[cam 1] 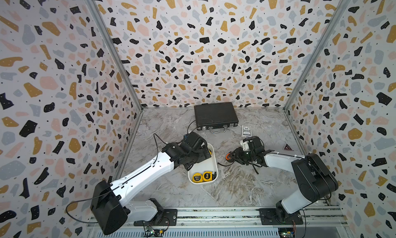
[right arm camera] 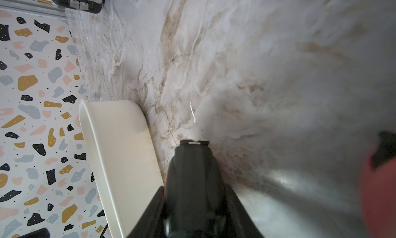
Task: Take the tape measure out of the storage box
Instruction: Place the tape measure at the center of the board.
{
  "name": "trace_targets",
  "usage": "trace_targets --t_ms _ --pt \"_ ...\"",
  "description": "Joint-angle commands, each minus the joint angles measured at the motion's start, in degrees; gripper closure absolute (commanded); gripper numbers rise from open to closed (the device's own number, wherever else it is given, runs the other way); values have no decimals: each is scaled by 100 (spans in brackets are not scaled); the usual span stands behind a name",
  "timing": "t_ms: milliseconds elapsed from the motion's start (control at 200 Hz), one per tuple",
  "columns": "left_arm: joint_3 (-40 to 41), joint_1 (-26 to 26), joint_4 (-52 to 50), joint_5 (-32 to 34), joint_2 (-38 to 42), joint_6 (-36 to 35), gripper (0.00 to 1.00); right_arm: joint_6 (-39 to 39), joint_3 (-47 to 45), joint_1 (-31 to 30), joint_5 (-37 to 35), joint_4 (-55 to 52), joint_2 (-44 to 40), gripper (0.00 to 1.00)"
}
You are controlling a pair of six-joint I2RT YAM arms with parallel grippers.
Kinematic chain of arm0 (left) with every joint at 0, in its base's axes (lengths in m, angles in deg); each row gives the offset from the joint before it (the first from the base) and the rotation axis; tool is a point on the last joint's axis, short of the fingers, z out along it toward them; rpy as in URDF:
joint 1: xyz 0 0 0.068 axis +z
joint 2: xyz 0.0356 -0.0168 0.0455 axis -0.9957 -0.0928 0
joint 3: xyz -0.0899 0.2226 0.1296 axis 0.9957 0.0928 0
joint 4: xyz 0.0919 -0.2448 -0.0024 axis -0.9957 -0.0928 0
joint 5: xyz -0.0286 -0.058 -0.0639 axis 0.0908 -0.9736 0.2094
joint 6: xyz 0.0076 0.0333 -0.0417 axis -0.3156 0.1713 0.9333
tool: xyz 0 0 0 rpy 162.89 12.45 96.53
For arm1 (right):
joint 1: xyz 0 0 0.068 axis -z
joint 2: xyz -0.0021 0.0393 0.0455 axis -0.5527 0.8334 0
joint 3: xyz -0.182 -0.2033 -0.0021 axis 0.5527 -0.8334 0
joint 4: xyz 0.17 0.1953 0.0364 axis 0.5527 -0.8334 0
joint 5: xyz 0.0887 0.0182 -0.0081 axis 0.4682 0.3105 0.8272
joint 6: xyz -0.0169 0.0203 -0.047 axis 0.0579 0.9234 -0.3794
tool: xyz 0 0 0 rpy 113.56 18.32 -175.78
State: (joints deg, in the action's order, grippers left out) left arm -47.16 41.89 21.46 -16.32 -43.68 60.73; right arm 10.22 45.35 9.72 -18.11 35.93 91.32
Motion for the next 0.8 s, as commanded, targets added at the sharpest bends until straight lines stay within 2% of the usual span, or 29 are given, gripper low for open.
trace_targets --t_ms 0,130,446,666,796 --pt "39 33 54 116 5 -131 0 -140 63 37 -8 -358 -33 54" --pt "13 33 41 150 -71 -187 0 -412 173 37 -148 -861 -225 35" --pt "-287 34 -205 316 -539 -501 0 -889 425 46 -344 -1852 -672 15" --pt "-958 62 -785 599 -1270 -1156 0 -1195 638 46 -557 -2535 -1100 9" --pt "-1541 93 -1239 765 -1912 -1835 6 -1300 784 59 -660 -2910 -1398 8"
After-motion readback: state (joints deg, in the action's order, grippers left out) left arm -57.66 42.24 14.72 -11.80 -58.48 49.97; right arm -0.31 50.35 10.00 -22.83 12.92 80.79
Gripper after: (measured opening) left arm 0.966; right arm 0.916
